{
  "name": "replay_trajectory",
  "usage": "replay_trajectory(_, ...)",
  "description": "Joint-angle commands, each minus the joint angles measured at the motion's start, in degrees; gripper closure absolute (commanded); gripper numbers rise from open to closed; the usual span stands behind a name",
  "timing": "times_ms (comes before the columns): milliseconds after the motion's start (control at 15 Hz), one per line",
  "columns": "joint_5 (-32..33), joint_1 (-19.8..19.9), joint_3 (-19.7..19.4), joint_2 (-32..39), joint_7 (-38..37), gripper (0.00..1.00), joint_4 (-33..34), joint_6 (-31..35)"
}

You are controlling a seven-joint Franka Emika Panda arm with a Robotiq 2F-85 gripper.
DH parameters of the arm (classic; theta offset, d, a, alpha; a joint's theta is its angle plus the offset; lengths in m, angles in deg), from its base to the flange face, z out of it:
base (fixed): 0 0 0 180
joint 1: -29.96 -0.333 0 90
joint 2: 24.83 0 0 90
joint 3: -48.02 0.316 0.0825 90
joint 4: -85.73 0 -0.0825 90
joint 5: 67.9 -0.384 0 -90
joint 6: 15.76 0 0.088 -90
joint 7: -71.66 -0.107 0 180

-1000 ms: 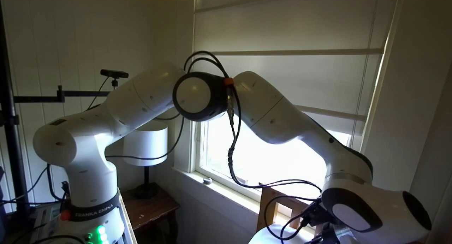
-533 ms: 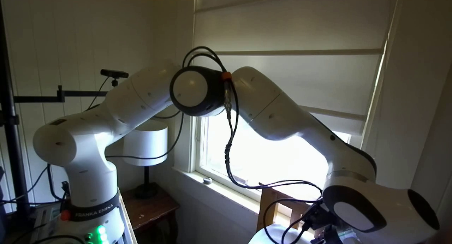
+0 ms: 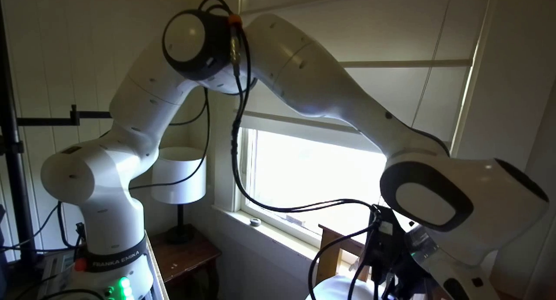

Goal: Open the blinds on the window.

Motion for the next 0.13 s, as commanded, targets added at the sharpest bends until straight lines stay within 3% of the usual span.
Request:
replay_trajectory(0,5.9,-2.3,-0.1,-11.7,7.3,0.0,-12.7,6.7)
replay_trajectory(67,3.1,-0.5,0.3,-4.9,3.9,0.0,-4.6,2.5)
